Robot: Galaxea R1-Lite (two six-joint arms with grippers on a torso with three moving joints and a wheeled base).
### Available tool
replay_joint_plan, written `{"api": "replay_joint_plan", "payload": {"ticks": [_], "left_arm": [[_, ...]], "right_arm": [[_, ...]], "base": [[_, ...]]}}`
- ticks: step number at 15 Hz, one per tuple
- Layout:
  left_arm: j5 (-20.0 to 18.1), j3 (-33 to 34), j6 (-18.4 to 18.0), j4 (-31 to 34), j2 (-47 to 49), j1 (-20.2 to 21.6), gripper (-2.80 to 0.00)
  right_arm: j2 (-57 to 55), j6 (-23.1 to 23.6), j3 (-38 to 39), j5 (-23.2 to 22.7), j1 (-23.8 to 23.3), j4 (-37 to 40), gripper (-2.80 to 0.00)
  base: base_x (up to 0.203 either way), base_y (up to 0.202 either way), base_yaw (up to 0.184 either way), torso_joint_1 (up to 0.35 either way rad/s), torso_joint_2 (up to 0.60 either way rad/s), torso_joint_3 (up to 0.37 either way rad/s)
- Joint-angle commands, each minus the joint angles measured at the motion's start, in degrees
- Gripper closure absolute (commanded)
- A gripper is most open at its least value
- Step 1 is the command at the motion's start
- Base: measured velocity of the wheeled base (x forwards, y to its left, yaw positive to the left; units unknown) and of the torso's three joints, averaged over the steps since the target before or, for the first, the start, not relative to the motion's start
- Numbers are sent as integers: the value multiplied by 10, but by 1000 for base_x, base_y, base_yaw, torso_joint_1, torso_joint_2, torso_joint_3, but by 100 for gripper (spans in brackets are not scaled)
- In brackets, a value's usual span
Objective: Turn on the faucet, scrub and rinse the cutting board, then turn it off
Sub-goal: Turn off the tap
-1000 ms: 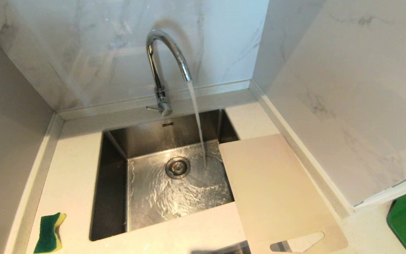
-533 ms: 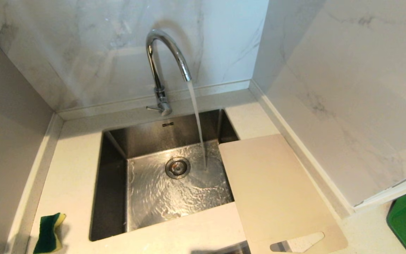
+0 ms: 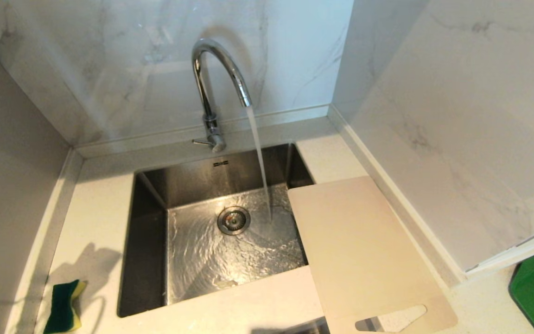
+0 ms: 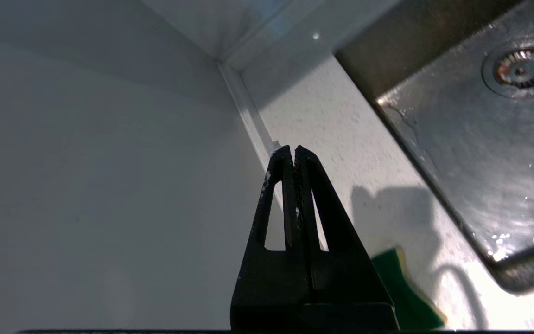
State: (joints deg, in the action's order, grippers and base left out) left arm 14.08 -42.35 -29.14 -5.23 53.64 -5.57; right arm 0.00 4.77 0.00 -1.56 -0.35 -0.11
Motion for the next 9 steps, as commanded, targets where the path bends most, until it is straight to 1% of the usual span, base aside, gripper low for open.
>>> {"api": "replay_joint_plan", "payload": {"ticks": [1,3,5,7,8,9], "left_arm": [[5,-30,-3,0,44,6,0],[19,-52,-3,9,68,6,0],[27,-102,4,51,101,6,0],[38,-175,35,108,150,3,0],[50,-207,51,121,183,0,0],[70,-246,64,130,214,-11,0]], "right_arm": [[1,1,0,0,0,0,0],[1,1,0,0,-1,0,0],[1,1,0,0,0,0,0],[1,1,0,0,0,0,0],[1,1,0,0,0,0,0],[1,1,0,0,0,0,0]], "base": [[0,0,0,0,0,0],[0,0,0,0,0,0],[0,0,0,0,0,0],[0,0,0,0,0,0],[0,0,0,0,0,0],[0,0,0,0,0,0]]}}
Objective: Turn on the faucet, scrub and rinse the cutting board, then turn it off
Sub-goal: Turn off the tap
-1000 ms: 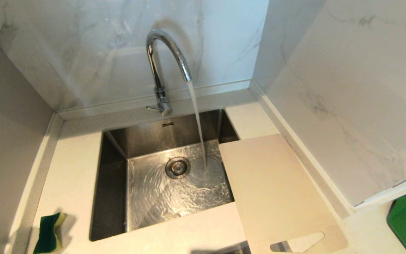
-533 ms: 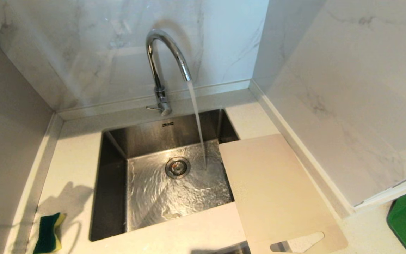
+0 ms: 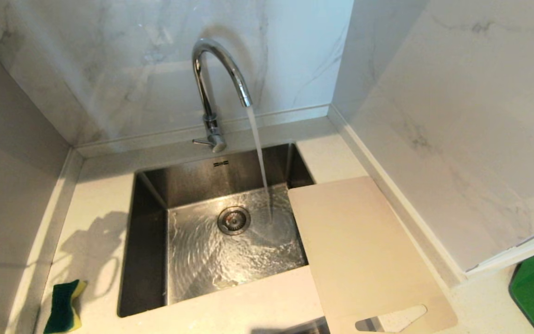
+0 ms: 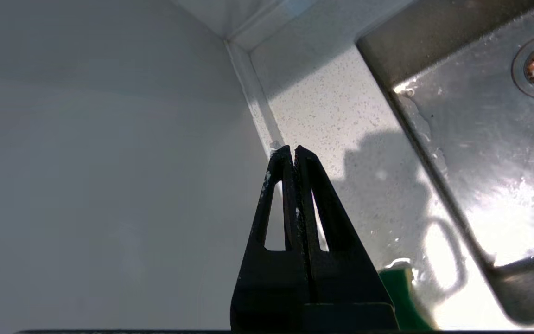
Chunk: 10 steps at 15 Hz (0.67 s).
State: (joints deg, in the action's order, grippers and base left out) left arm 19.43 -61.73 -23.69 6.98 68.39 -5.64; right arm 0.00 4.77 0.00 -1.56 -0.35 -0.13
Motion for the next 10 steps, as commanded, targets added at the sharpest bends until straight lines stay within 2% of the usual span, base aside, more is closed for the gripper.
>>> {"api": "replay_joint_plan", "payload": {"ticks": [1,3,5,6,10], "left_arm": [[46,-82,19,14,98,-30,0],[100,-135,36,19,152,-62,0],[116,-181,72,24,202,-79,0],[121,-210,106,33,228,-88,0],[126,-328,328,117,330,-148,0]], "right_arm": [[1,1,0,0,0,0,0],[1,1,0,0,0,0,0],[1,1,0,0,0,0,0],[1,1,0,0,0,0,0],[1,1,0,0,0,0,0]], "base": [[0,0,0,0,0,0],[0,0,0,0,0,0],[0,0,0,0,0,0],[0,0,0,0,0,0],[0,0,0,0,0,0]]}}
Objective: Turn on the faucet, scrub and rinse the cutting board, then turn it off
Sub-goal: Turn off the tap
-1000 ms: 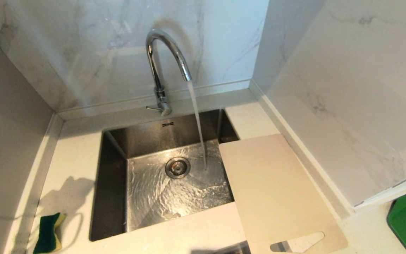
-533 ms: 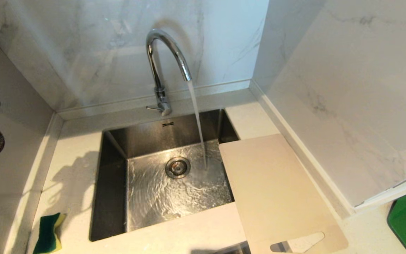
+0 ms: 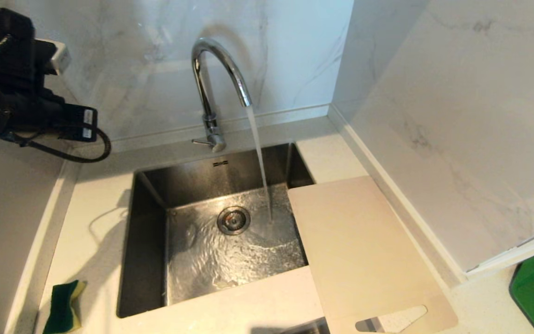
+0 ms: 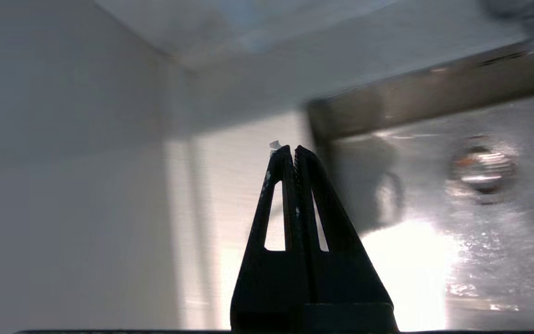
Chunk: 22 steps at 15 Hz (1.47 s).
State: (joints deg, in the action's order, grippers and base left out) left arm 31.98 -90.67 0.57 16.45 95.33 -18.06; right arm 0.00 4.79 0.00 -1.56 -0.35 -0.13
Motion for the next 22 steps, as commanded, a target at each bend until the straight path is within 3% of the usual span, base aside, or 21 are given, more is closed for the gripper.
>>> {"api": "replay_joint_plan", "payload": {"ticks": [1,3,6,7,8,13,16,17,19,22], "left_arm": [[-9,-49,119,32,78,-39,0],[-72,-53,150,27,101,-46,0],[-225,-48,207,4,129,-34,0],[-284,-40,213,-22,135,-29,0],[-316,-23,217,-72,141,-23,0],[-371,74,220,-331,179,-14,0],[-408,121,222,-537,214,-10,0],[-412,127,224,-580,234,-11,0],[-422,120,227,-621,269,-12,0],[-433,82,219,-630,308,-14,0]], "right_arm": [[1,0,0,0,0,0,0],[1,0,1,0,0,0,0],[1,0,0,0,0,0,0],[1,0,0,0,0,0,0],[1,0,0,0,0,0,0],[1,0,0,0,0,0,0],[1,0,0,0,0,0,0],[1,0,0,0,0,0,0],[1,0,0,0,0,0,0],[1,0,1,0,0,0,0]], "base": [[0,0,0,0,0,0],[0,0,0,0,0,0],[0,0,0,0,0,0],[0,0,0,0,0,0],[0,0,0,0,0,0],[0,0,0,0,0,0],[0,0,0,0,0,0],[0,0,0,0,0,0],[0,0,0,0,0,0],[0,0,0,0,0,0]]}}
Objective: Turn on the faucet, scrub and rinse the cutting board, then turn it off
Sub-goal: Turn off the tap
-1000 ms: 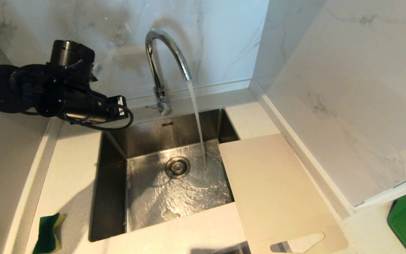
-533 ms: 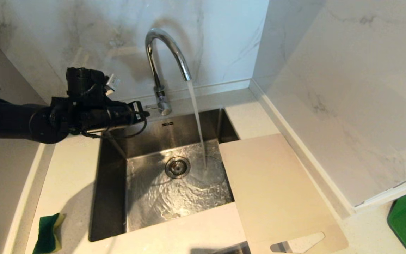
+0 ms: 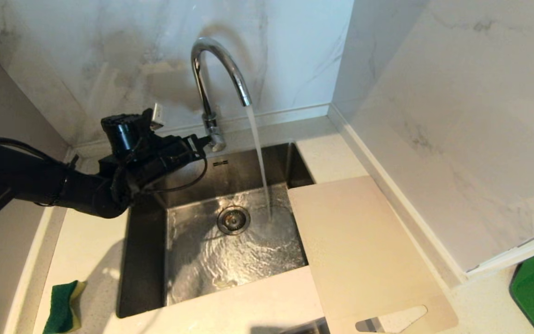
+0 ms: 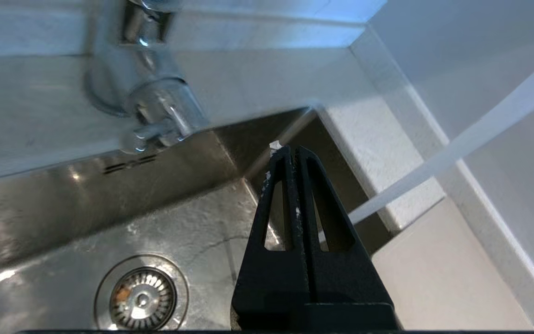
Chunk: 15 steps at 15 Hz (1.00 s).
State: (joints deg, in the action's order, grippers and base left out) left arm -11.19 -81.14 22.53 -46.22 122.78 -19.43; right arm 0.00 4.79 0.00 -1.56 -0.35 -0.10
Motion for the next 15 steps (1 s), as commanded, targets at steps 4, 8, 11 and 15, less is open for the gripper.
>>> {"api": "replay_joint_plan", "payload": {"ticks": [4,8,11,15], "left_arm": [[-3,-39,-6,1,69,4,0],[-3,-77,0,22,81,13,0],[-2,-121,39,62,92,35,0],[-1,-157,48,76,116,51,0]], "right_arm": [[1,0,0,0,0,-1,0],[1,0,0,0,0,-1,0],[1,0,0,0,-1,0,0],[1,0,0,0,0,0,0]], "base": [[0,0,0,0,0,0],[0,0,0,0,0,0],[0,0,0,0,0,0],[0,0,0,0,0,0]]}}
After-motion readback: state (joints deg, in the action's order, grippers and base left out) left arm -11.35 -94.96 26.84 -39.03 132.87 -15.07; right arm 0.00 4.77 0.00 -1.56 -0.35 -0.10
